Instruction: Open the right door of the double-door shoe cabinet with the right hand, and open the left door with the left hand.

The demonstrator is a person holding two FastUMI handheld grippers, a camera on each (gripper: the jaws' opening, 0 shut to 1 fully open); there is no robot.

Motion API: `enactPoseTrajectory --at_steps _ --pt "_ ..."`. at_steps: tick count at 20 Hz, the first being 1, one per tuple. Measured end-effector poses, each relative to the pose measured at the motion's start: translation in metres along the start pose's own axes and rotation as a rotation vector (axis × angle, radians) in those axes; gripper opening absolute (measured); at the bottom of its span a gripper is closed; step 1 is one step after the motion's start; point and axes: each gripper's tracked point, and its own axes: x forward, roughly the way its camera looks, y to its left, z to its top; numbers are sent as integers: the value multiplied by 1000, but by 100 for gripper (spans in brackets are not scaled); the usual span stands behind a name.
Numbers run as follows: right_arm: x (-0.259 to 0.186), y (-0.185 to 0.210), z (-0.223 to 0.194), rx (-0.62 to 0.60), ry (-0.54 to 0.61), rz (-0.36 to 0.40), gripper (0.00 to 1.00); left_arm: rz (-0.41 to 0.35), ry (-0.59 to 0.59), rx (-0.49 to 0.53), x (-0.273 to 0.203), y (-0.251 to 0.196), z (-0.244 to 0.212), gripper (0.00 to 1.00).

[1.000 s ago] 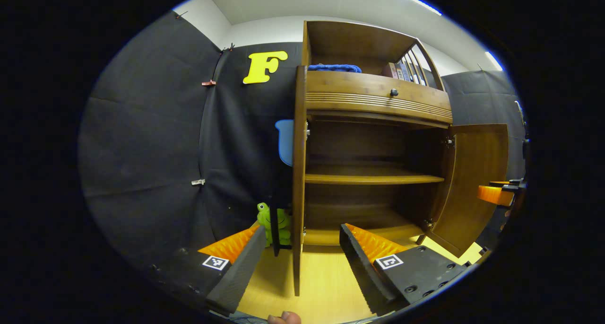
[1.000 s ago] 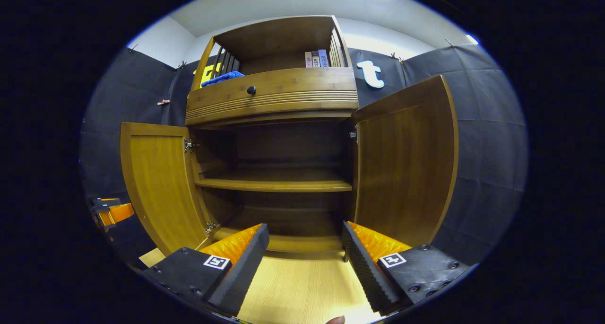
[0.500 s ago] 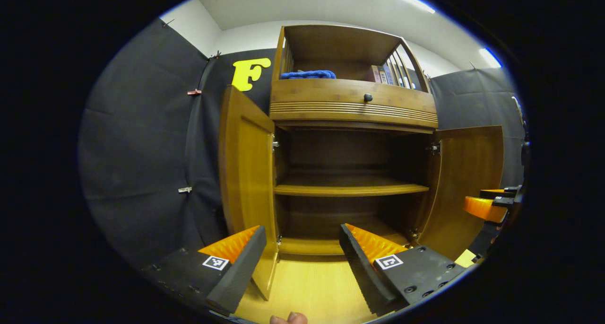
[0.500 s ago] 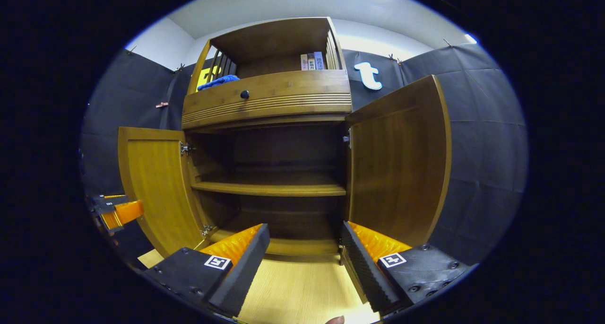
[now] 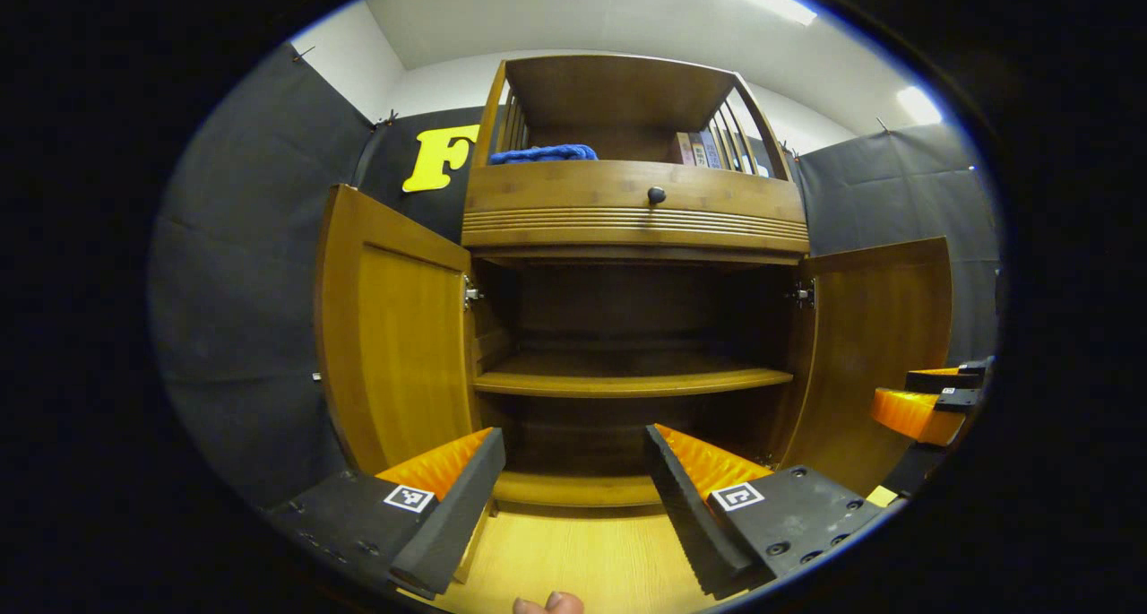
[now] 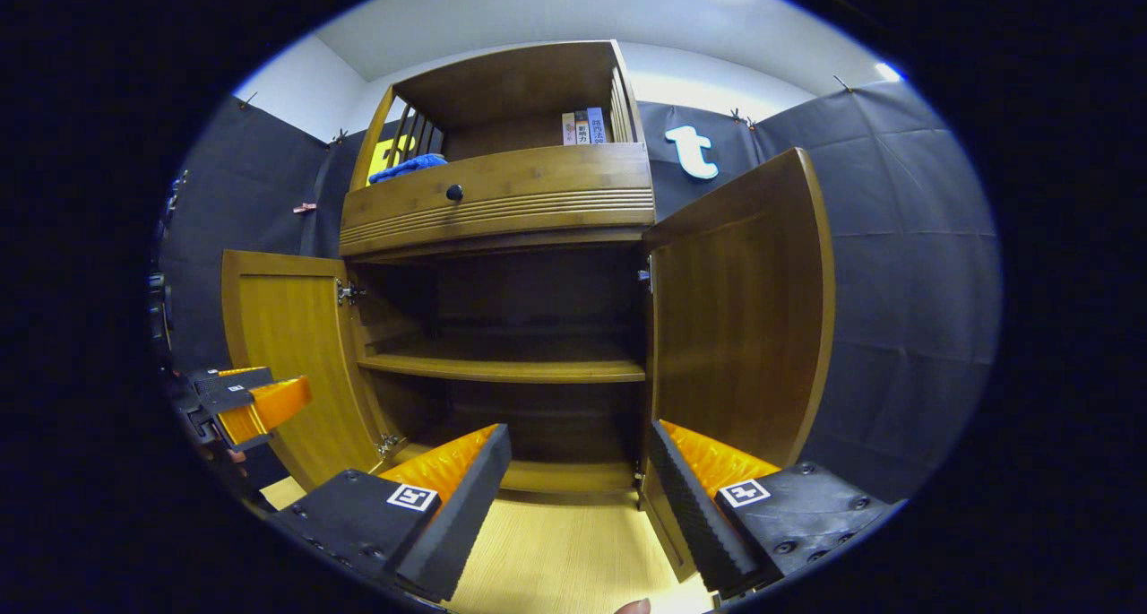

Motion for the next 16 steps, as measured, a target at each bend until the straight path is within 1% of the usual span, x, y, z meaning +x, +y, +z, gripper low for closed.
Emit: enactPoseTrajectory --at_steps 2,4,7,8,9,10,11,12,13,15,16 --pt "1 -1 0 -13 -4 6 100 -1 8 1 4 -5 -2 96" --pt "2 -3 -2 -9 -1 7 94 -2 9 -4 7 -8 -2 96" --pt "1 -4 -5 6 7 6 94 -7 7 0 10 -12 0 96" --pt "2 -5 -4 6 5 5 100 -10 7 5 11 -13 0 96" --pt "2 -6 -4 4 2 5 98 -12 9 8 11 -15 0 96" --pt "3 -6 -4 3 4 4 98 -14 10 10 12 -15 -1 96" --pt "3 -6 -5 4 5 6 100 -16 13 10 11 -17 -2 96" --pt "3 -5 -5 5 5 8 100 -18 15 10 12 -18 -3 96" --pt "3 -5 -5 3 4 9 98 -20 16 11 12 -19 -3 96" --pt "4 -4 -4 -4 2 9 98 -22 16 17 12 -19 -3 96" --pt "4 -5 -5 -5 3 9 100 -25 16 18 13 -20 -3 96"
